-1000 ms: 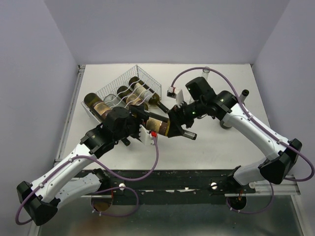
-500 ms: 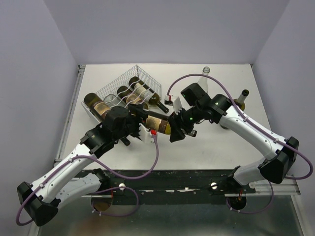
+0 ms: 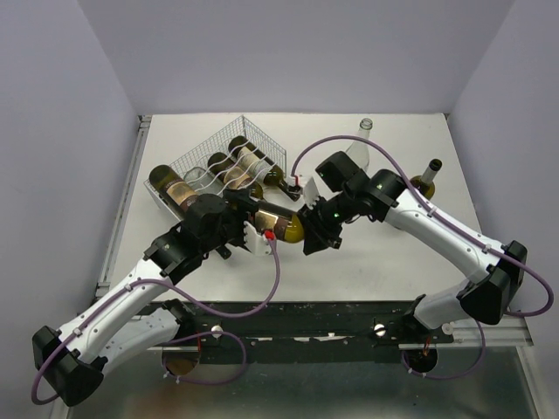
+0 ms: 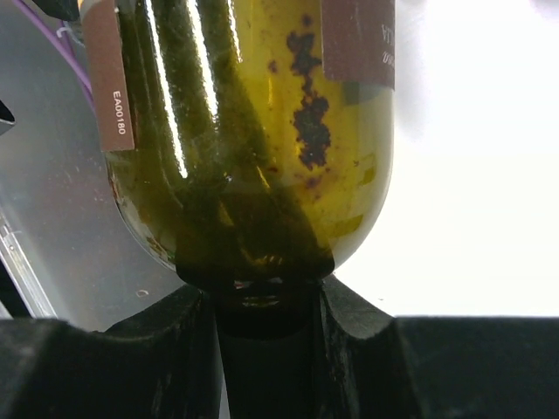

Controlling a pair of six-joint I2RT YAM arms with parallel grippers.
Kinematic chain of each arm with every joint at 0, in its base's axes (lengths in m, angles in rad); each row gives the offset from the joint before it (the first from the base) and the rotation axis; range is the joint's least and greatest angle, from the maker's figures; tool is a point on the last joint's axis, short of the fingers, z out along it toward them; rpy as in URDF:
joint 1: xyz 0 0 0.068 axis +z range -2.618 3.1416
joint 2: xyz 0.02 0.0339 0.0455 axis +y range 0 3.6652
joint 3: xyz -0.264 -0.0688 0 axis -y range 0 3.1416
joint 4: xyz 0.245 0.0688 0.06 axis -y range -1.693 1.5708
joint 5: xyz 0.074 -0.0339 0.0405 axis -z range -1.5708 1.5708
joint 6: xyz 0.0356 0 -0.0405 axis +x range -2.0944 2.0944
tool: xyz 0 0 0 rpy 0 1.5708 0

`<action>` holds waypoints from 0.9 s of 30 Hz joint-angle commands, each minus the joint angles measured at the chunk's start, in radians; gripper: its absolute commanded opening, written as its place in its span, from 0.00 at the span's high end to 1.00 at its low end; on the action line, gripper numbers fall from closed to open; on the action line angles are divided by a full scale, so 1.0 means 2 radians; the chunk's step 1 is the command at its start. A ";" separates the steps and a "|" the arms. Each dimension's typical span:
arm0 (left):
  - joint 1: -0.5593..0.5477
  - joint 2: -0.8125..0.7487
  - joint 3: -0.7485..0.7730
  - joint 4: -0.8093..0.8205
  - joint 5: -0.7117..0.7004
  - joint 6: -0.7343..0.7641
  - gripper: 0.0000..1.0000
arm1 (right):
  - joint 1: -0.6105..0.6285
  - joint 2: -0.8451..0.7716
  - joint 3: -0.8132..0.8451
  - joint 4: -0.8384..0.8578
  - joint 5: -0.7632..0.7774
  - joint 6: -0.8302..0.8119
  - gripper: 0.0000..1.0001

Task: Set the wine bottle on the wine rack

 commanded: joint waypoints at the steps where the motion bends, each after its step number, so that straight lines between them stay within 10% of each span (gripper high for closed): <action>1: -0.001 -0.045 -0.015 0.143 -0.002 -0.050 0.29 | -0.004 -0.003 0.006 0.049 0.075 0.045 0.99; 2: 0.000 -0.050 -0.020 0.147 -0.003 -0.050 0.01 | -0.004 -0.006 0.008 0.060 0.079 0.049 0.99; 15: -0.001 -0.081 -0.022 0.118 -0.038 -0.038 0.01 | -0.003 -0.026 0.046 0.155 0.139 0.115 0.99; 27: 0.000 -0.166 0.088 0.112 -0.173 -0.279 0.01 | 0.033 0.069 0.069 0.284 0.143 0.158 0.99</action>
